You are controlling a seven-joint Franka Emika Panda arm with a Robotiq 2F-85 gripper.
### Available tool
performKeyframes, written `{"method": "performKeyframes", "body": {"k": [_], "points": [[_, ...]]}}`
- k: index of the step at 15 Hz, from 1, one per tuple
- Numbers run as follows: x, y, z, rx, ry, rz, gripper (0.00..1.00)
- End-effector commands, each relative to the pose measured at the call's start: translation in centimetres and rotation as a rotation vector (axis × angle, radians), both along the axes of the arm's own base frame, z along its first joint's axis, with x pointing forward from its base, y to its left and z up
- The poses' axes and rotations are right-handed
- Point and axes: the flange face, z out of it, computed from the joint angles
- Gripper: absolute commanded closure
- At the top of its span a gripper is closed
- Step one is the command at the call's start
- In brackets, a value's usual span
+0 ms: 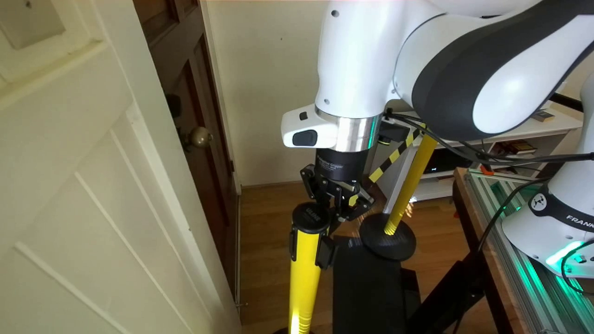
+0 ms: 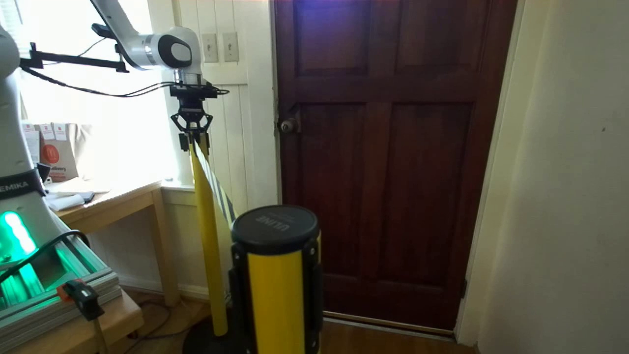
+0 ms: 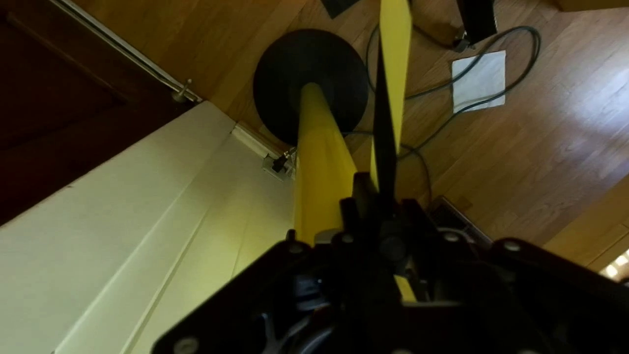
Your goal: Move the striped tape to the right
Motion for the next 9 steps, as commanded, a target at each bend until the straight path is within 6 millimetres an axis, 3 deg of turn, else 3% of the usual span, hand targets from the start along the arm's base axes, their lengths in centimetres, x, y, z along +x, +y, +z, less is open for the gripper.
{"method": "performKeyframes", "body": {"k": [1, 5, 9], "points": [[-0.1, 0.1, 0.0, -0.004, -0.005, -0.038, 0.92], [-0.6, 0.2, 0.6, -0.014, -0.015, -0.083, 0.95], [-2.6, 0.3, 2.2, -0.024, -0.053, -0.1, 0.95]]}}
